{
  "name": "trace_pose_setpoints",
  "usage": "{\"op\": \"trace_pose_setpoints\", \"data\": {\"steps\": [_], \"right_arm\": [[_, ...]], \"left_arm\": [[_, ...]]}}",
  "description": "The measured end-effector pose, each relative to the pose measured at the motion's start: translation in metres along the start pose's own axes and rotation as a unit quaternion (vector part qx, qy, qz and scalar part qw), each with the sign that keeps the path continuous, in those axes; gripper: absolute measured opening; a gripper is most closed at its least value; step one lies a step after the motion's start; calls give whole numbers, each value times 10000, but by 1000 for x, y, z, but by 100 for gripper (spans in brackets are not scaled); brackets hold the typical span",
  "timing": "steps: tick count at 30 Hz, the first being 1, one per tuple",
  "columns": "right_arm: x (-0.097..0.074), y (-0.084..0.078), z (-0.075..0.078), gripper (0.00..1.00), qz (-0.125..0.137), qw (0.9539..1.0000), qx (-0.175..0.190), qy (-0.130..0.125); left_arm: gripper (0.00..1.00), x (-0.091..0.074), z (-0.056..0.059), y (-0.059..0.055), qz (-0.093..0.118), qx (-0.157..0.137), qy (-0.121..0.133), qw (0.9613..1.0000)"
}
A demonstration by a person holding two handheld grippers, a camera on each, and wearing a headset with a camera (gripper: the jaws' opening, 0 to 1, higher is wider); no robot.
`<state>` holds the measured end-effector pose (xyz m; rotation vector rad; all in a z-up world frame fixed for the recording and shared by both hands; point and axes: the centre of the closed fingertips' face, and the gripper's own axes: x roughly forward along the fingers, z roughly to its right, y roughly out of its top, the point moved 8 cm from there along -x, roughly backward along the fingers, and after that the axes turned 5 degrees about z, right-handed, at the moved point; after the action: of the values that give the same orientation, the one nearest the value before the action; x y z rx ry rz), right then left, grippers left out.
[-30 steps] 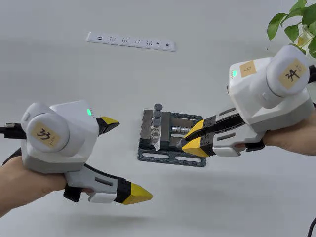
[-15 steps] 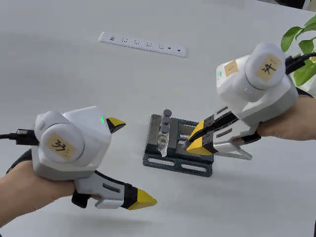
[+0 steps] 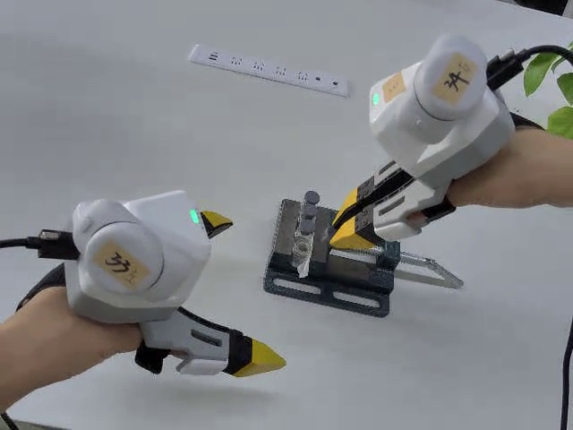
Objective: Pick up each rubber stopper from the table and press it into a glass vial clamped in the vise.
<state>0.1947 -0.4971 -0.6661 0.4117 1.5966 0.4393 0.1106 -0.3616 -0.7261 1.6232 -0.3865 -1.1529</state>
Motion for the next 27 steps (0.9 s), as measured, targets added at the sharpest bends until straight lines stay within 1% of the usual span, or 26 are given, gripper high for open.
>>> {"op": "trace_pose_setpoints", "data": {"steps": [8, 12, 16, 21, 23, 27], "right_arm": [[10, 6, 7, 5, -163, 9996, -170, 128], [15, 5, 7, 5, -260, 9993, -183, 203], [19, 6, 6, 5, -308, 9990, -206, 240], [24, 9, 8, 5, -401, 9985, -283, 252], [24, 10, 6, 5, -447, 9982, -304, 253], [27, 9, 10, 5, -552, 9974, -364, 272]], "left_arm": [[95, -1, -2, -3, 22, -81, 57, 9999], [94, 0, -2, -6, 44, -121, 71, 9999], [94, -1, -2, -7, 54, -149, 62, 9999], [94, -3, -3, -7, 84, -194, 120, 9997], [94, -3, -3, -8, 74, -191, 125, 9997], [93, -5, -4, -9, 64, -229, 129, 9996]]}}
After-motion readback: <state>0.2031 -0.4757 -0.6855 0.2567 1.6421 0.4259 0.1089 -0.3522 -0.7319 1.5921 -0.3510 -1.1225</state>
